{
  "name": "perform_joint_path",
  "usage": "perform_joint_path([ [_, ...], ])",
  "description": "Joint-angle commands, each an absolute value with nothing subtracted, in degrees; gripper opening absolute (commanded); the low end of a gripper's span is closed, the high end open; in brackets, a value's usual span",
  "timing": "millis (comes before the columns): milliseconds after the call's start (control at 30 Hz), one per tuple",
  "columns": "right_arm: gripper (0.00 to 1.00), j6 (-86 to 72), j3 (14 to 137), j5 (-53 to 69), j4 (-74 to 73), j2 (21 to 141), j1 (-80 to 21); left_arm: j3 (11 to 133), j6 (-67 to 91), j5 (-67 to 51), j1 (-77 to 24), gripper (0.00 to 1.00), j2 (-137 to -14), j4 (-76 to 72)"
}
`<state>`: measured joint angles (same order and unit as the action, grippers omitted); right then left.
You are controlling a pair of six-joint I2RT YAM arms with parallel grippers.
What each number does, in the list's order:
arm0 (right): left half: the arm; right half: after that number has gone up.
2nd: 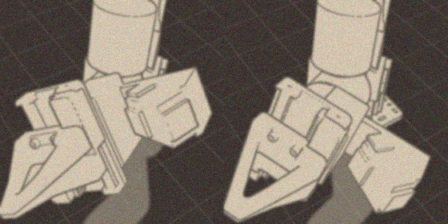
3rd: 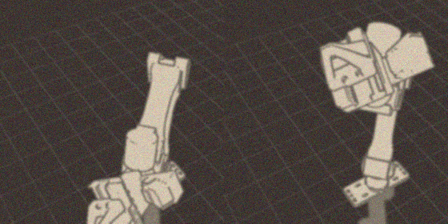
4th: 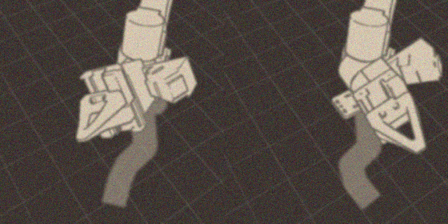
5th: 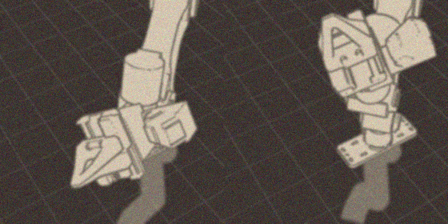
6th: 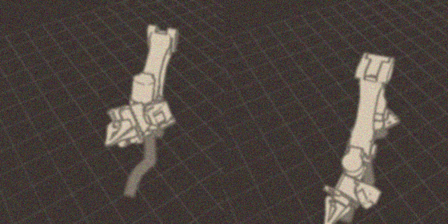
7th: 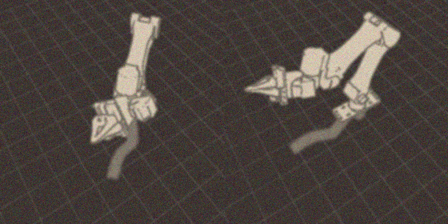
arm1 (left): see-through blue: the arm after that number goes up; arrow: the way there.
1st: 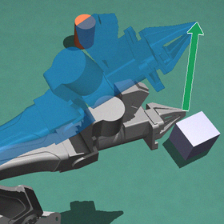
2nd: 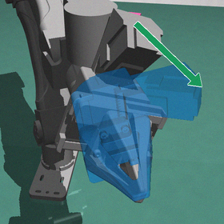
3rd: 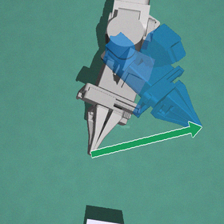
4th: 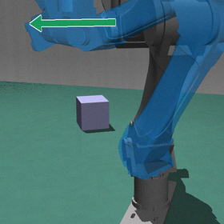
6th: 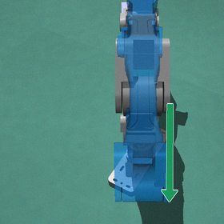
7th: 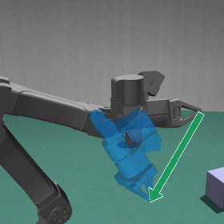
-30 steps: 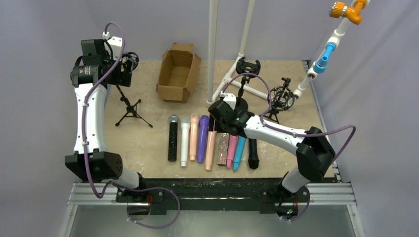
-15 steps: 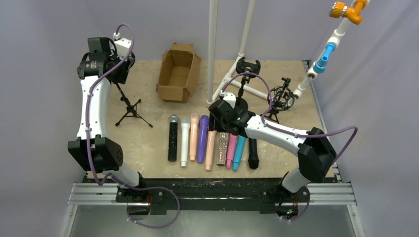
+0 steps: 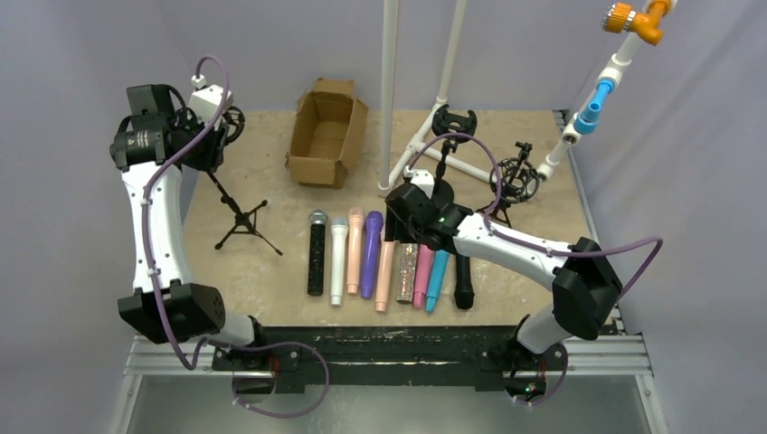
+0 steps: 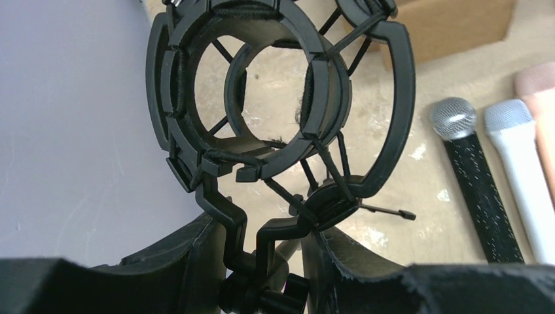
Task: Attach the microphones to the stand
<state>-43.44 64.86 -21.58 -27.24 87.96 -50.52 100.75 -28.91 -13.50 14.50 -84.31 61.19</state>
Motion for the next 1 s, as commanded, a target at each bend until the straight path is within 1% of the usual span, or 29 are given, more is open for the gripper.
perform_joint_path([
  [0,0.63,-42.3,63.2,-23.7,-25.9,85.6,-50.6,98.2,-37.6,-22.7,16.2,0.13,-77.4,62.6],
  [233,0.63,-42.8,59.5,-24.3,-25.2,84.5,-50.6,89.1,-52.2,-31.8,17.5,0.17,-70.5,64.2],
  [467,0.63,-43.6,58.4,-25.5,-25.1,83.4,-50.9,81.0,-64.6,-45.9,18.0,0.17,-63.3,62.9],
  [567,0.63,-44.1,58.3,-26.2,-25.4,82.8,-51.1,79.1,-72.4,-51.6,18.2,0.17,-61.6,65.3],
  [667,0.63,-44.3,58.5,-26.2,-25.4,82.7,-51.1,79.2,-72.8,-55.1,18.2,0.17,-61.8,66.2],
  [733,0.63,-44.3,59.0,-26.1,-25.6,83.1,-51.2,81.6,-72.2,-56.3,18.3,0.17,-63.5,67.7],
  [833,0.64,-44.3,59.9,-25.9,-25.7,83.8,-51.6,84.4,-75.9,-57.5,18.4,0.17,-66.6,74.8],
  [967,0.64,-44.2,63.1,-24.6,-25.7,85.8,-52.3,84.0,-77.5,-58.8,18.5,0.17,-67.5,76.2],
])
